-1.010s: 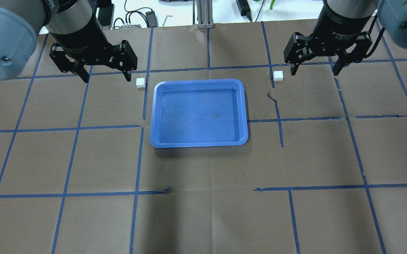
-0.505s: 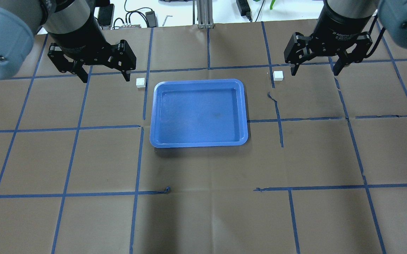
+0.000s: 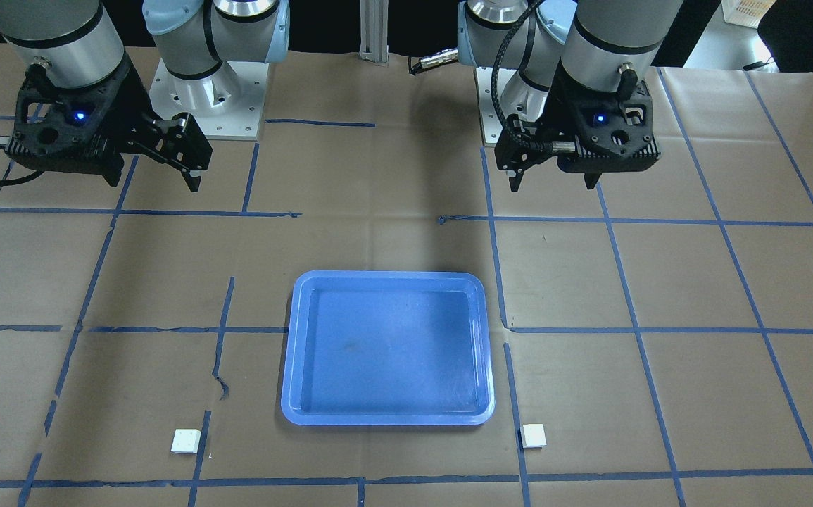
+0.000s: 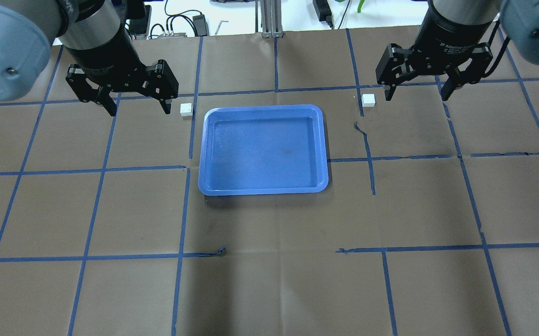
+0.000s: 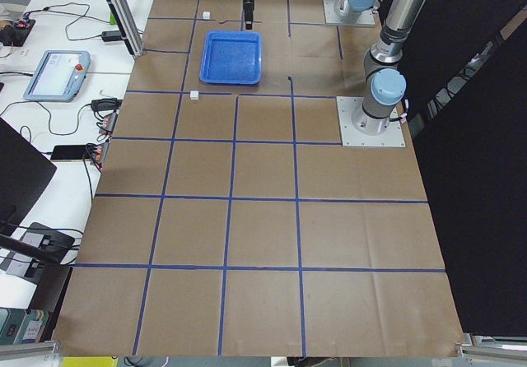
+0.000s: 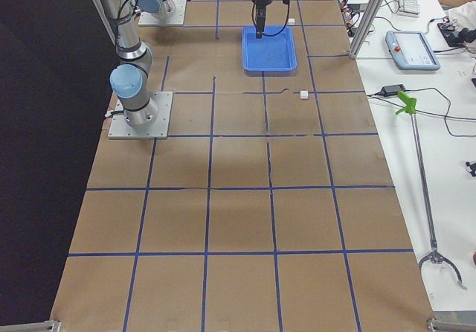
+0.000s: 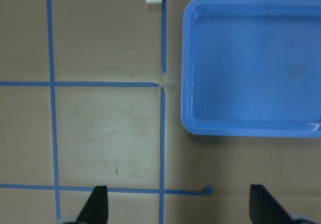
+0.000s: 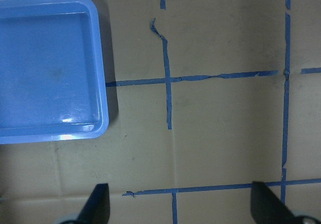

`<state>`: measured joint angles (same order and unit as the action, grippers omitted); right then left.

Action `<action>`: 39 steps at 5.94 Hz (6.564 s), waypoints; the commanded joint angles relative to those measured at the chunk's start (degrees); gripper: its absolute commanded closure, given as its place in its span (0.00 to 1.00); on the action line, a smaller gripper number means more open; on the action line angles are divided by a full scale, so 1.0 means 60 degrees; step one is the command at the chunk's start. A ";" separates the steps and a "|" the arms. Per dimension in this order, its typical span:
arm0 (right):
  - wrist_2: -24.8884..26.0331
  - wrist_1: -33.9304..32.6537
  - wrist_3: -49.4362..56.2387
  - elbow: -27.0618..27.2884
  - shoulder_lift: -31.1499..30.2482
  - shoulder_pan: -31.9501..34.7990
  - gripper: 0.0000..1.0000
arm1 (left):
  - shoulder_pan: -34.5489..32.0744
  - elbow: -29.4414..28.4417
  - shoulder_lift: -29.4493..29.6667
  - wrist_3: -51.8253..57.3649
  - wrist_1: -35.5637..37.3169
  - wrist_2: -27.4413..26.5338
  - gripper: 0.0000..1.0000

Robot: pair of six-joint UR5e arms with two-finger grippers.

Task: Assemble white blocks and place on blue tray

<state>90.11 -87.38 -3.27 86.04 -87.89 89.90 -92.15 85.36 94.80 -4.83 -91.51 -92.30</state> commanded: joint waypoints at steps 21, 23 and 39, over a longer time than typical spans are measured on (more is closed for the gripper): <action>-0.5964 -0.2016 1.9002 -0.2182 0.6325 -0.2621 0.00 | -0.1848 0.1312 0.3800 0.7279 0.5437 0.0369 0.78; -0.6605 -0.2355 1.9017 -0.2110 0.6781 -0.2621 0.00 | -0.2101 0.1418 0.3917 0.9378 0.5569 0.0398 0.81; -0.6261 -0.4143 1.9106 -0.1289 0.6437 -0.2621 0.65 | -0.1972 0.0835 0.0833 1.0093 0.1025 0.0310 0.11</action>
<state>51.85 -112.20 111.81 78.24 -46.94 74.18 -105.02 92.13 104.09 56.38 -77.67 -90.20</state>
